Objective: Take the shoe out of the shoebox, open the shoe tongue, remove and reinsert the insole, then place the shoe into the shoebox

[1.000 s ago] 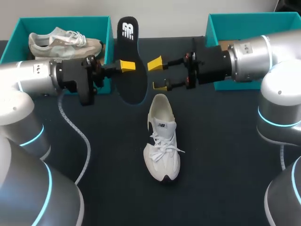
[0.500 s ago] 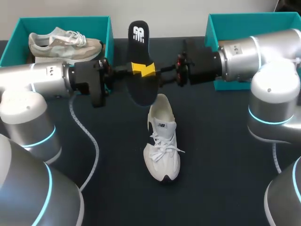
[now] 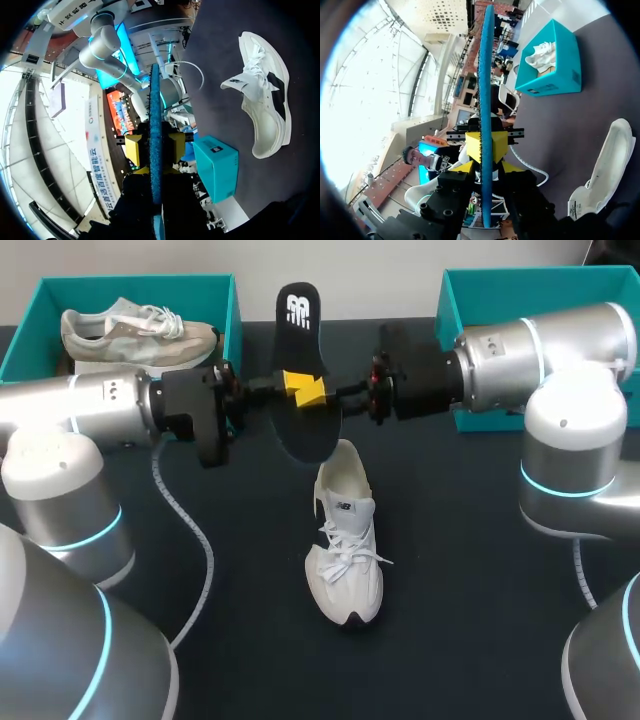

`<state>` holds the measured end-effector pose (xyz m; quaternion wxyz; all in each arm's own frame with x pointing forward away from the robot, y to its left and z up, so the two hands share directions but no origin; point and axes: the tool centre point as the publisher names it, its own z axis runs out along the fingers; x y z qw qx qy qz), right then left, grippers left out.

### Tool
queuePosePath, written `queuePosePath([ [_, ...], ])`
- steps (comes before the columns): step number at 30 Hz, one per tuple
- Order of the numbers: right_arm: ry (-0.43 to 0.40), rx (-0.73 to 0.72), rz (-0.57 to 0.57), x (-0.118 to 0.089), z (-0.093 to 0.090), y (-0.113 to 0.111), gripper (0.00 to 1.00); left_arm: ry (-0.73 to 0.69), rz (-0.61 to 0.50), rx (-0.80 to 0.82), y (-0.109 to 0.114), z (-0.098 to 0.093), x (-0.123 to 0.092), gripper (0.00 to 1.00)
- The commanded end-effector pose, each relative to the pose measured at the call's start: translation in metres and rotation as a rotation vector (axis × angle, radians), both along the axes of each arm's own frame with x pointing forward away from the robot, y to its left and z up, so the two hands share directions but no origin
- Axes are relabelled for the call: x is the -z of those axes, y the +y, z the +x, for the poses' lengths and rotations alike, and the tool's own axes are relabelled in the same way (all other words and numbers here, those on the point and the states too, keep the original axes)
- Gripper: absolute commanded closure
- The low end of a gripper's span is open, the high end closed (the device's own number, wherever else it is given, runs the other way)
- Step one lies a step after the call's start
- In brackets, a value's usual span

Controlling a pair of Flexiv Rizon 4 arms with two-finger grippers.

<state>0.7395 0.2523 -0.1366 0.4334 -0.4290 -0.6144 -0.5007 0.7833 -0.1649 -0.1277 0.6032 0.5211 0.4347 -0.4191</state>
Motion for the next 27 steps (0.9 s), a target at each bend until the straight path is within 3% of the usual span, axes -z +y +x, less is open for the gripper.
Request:
queuePosePath([
  [1,0.001,0.003,0.003,0.002,0.0002,0.0039,0.74,-0.002,-0.003,-0.003,-0.0017,-0.001,0.0004,1.0],
  [10,0.0,-0.002,0.006,0.0026,0.0007,0.004,0.87,0.006,-0.003,-0.008,-0.0003,-0.0005,0.0003,1.0],
  [14,0.0,-0.002,0.006,0.0026,0.0011,0.0038,0.99,0.011,-0.006,-0.004,-0.0005,-0.0011,-0.0005,1.0],
  [23,-0.006,-0.009,0.004,0.0025,0.0026,0.0047,1.0,0.04,0.004,0.004,-0.0011,-0.0045,-0.0012,1.0],
  [25,-0.005,-0.008,-0.001,0.0024,0.0027,0.0047,1.0,0.051,0.012,0.004,-0.0003,-0.0043,-0.0022,0.0],
  [27,-0.005,-0.006,-0.001,0.0031,0.0026,0.0039,1.0,0.053,0.017,-0.002,0.0015,-0.0028,-0.0039,0.0],
])
